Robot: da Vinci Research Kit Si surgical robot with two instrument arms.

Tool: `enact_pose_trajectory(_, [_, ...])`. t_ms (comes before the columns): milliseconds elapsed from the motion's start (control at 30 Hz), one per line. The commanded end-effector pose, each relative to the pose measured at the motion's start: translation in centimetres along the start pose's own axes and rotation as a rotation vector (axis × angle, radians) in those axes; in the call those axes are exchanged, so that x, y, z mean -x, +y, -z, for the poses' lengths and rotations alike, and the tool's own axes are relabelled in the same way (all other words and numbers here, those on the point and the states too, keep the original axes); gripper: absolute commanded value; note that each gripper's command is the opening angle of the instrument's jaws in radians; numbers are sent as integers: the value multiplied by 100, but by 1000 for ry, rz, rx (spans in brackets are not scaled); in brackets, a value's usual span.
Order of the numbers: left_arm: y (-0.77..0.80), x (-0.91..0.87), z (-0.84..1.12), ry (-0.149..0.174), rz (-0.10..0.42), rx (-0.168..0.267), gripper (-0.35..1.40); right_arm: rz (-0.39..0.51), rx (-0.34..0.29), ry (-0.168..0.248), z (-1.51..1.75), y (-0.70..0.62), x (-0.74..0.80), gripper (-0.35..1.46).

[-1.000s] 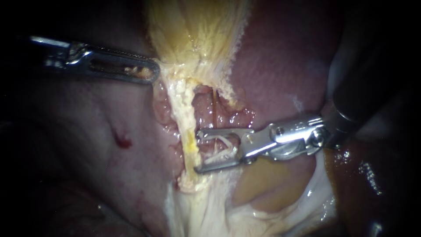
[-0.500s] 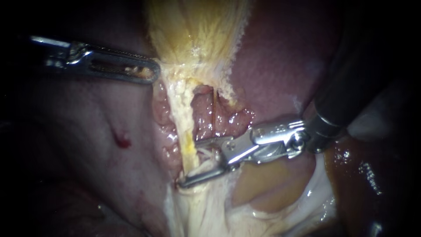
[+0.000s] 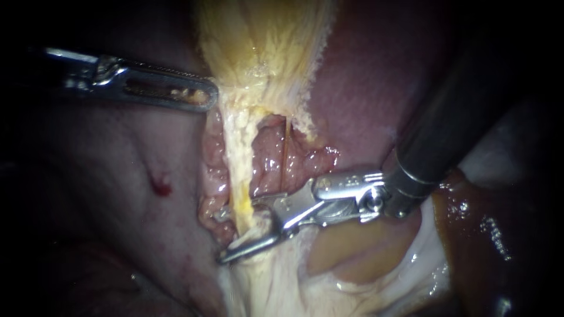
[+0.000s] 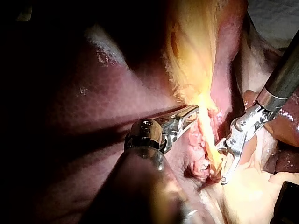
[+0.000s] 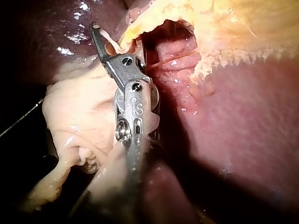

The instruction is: Clipping first clip left tube

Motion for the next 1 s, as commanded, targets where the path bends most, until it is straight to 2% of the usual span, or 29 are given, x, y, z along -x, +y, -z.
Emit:
enact_pose_trajectory(33, [0,0,0,1,0,-2,-35,0,1,-1,0,0,0,46])
enact_pose_trajectory(233, [0,0,0,1,0,-3,-35,0,-1,2,0,-3,-1,48])
enact_pose_trajectory(700, [3,0,1,1,-1,-4,-35,5,-30,25,-12,-35,-17,49])
enact_pose_trajectory(1000, [5,-1,1,1,-1,-4,-35,5,-35,28,-9,-41,-19,49])
